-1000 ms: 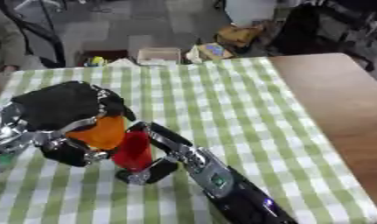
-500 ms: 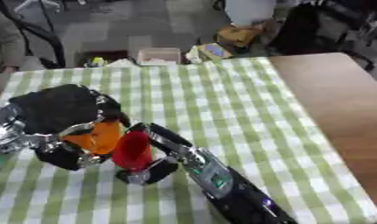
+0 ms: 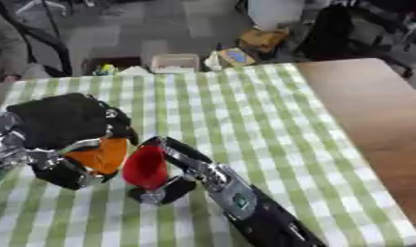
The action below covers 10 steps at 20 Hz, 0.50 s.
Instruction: Pour the contents of one cup into another cup.
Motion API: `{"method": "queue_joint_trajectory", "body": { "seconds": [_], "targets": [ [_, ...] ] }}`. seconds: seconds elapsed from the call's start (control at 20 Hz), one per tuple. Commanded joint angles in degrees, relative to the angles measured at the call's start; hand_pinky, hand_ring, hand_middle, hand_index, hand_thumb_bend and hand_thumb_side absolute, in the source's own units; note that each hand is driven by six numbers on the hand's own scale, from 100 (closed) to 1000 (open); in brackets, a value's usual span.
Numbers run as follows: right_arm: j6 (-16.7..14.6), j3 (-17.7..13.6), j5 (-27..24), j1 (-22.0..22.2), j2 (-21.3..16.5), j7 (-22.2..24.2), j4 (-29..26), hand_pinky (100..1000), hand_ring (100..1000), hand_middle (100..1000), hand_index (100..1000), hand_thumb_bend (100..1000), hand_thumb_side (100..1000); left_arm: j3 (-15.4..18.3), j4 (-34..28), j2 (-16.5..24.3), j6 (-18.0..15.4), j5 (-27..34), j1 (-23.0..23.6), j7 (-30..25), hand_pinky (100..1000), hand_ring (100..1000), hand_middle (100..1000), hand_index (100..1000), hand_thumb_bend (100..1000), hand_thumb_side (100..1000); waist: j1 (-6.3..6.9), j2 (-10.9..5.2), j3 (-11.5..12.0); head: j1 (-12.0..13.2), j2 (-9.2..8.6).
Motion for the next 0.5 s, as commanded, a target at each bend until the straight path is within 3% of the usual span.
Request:
{"method": "queue_joint_trajectory", "body": {
  "seconds": [0.05,0.5],
  "targets": [
    [0.1,0.1,-0.6,-0.8,0.4,0.2,-0.5,485,251,227,496,100,100,0.3,-1.0,1.5,-0.4,-1.1,-1.4,-0.6,384,346,342,765,201,133,0.12,-0.92,0.0,-0.2,-0.49],
    [0.3,0.8,-1.8,-0.6,0.8,1.4,-0.8,482,251,228,494,100,100,-0.1,-0.7,1.0,-1.5,-2.5,-2.0,-1.1,373,336,331,760,224,132,0.19,-0.99,0.1,-0.4,-0.39]
  ]
}}
